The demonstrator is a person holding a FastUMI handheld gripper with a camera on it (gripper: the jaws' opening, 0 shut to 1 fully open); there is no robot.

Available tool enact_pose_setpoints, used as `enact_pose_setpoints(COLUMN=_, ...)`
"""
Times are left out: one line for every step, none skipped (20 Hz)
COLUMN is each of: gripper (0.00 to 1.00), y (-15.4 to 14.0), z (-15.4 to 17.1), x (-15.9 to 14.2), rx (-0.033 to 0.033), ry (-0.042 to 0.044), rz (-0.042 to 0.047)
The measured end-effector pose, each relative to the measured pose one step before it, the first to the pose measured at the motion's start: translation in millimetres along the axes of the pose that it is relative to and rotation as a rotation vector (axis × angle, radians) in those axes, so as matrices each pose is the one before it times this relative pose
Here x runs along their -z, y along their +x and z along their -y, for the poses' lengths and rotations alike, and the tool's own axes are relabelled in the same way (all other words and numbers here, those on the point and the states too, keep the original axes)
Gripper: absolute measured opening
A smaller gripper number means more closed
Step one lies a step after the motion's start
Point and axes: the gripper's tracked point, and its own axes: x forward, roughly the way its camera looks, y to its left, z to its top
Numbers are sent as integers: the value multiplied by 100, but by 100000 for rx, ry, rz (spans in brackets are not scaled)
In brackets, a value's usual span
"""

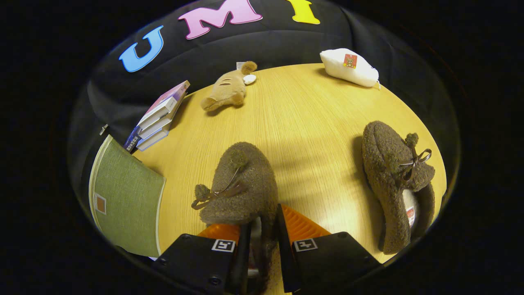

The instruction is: Open the storage box then place both shoes into the box .Put the left shoe in first, then the right shoe, with the right side of both shoes facing outward in a uniform manner.

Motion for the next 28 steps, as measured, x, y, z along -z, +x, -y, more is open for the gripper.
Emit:
enact_pose_setpoints(gripper=37, y=-101, z=89, x=-25, rx=-177, ry=848, rz=-92)
enact_pose_setpoints(gripper=29, y=-5, z=205, x=-112, rx=388, ry=1275, rz=-487)
enact_pose_setpoints(gripper=20, y=142, z=221, x=-351, rx=419, ry=1803, rz=1374)
enact_pose_setpoints(gripper=12, y=23, z=-32, x=-194, rx=-493, ry=1116, rz=580)
enact_pose_setpoints(gripper=8, y=-189, z=72, x=104, rx=-452, ry=677, rz=-301)
enact_pose_setpoints(gripper=6, y=-45, z=-241, x=-210, rx=-479, ry=851, rz=111)
enact_pose_setpoints(gripper=6, y=-370, z=-148, x=-181, rx=-154, ry=1000, rz=311)
enact_pose_setpoints(gripper=6, y=-549, z=-25, x=-290, rx=444, ry=704, rz=561)
enact_pose_setpoints(gripper=5, y=-754, z=-307, x=-388, rx=-12, ry=554, rz=1126)
enact_pose_setpoints(gripper=5, y=-1057, z=-440, x=-386, rx=-296, ry=728, rz=1090)
enact_pose_setpoints(gripper=6, y=-1128, z=-562, x=-601, rx=-598, ry=989, rz=1175)
enact_pose_setpoints(gripper=5, y=-1381, z=-704, x=-555, rx=-927, ry=1341, rz=1064)
enact_pose_setpoints(gripper=6, y=-1340, z=-831, x=-587, rx=-739, ry=1512, rz=815)
enact_pose_setpoints(gripper=6, y=-1433, z=-974, x=-654, rx=-810, ry=1558, rz=1026)
enact_pose_setpoints(gripper=6, y=-1439, z=-1167, x=-625, rx=-951, ry=1183, rz=1031)
enact_pose_setpoints(gripper=5, y=-1533, z=-1199, x=-770, rx=-812, ry=681, rz=1546)
enact_pose_setpoints(gripper=6, y=-1497, z=-1374, x=-772, rx=-982, ry=334, rz=1779)
enact_pose_setpoints(gripper=5, y=-1310, z=-1780, x=-652, rx=-1647, ry=94, rz=1394)
enact_pose_setpoints(gripper=5, y=-1163, z=-1954, x=-568, rx=-1939, ry=257, rz=1601)
enact_pose_setpoints(gripper=5, y=-963, z=-2158, x=-632, rx=-2554, ry=277, rz=1561)
enact_pose_setpoints(gripper=5, y=-826, z=-2137, x=-485, rx=-2822, ry=846, rz=1499)
enact_pose_setpoints(gripper=5, y=-583, z=-2217, x=-224, rx=-3094, ry=1009, rz=737)
enact_pose_setpoints(gripper=5, y=-293, z=-2221, x=-49, rx=-3138, ry=804, rz=103)
enact_pose_setpoints(gripper=5, y=100, z=-2070, x=351, rx=-2727, ry=467, rz=-770)
enact_pose_setpoints(gripper=5, y=313, z=-1812, x=360, rx=-1967, ry=-30, rz=-905)
enact_pose_setpoints(gripper=5, y=351, z=-1578, x=462, rx=-1348, ry=-1, rz=-863)
enact_pose_setpoints(gripper=5, y=532, z=-1416, x=622, rx=-991, ry=289, rz=-1262)
enact_pose_setpoints(gripper=5, y=836, z=-1367, x=869, rx=-888, ry=328, rz=-1552)
